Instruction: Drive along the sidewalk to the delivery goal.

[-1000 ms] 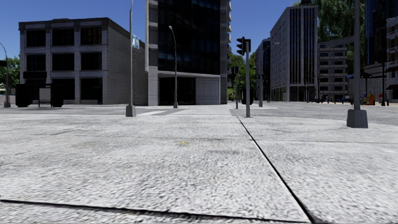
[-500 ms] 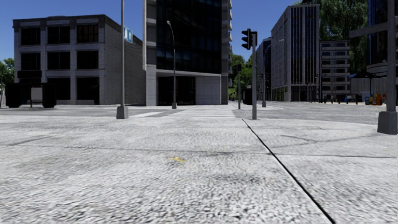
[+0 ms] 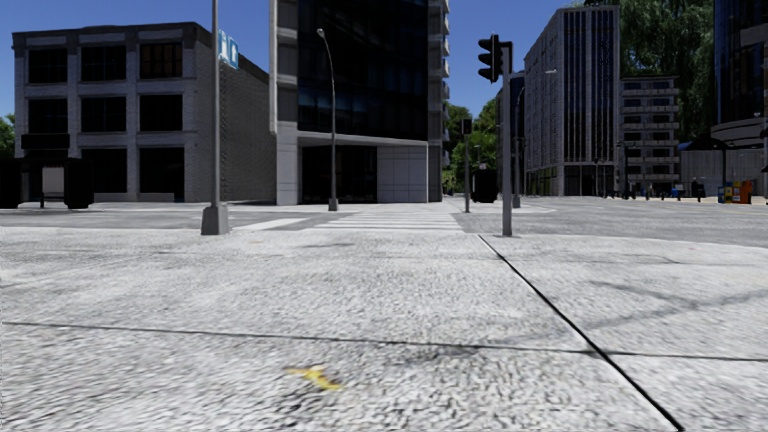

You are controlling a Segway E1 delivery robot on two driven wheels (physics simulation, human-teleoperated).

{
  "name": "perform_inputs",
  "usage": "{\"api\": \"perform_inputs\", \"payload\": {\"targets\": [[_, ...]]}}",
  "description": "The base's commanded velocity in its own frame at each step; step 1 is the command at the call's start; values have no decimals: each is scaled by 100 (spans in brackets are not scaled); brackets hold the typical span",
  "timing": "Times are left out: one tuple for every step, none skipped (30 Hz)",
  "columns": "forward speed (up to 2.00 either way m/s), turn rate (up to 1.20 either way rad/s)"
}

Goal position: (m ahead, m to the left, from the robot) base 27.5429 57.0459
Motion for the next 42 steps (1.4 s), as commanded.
{"api": "perform_inputs", "payload": {"targets": [[200, 0], [200, 0], [200, 0], [200, 0], [200, 0], [200, 0], [200, 0], [200, 0], [200, 0], [200, 0], [200, 0], [200, 0], [200, 0], [200, 0], [200, 0], [200, 0], [200, 0], [200, 0], [200, 0], [200, 0], [200, 0], [200, 0], [200, 0], [200, 0], [200, 0], [200, 0], [200, 0], [200, 0], [200, 0], [200, 0], [200, 0], [200, 0], [200, 0], [200, 0], [200, 0], [200, 0], [200, 0], [200, 0], [200, 0], [200, 0], [200, 0], [200, 0]]}}
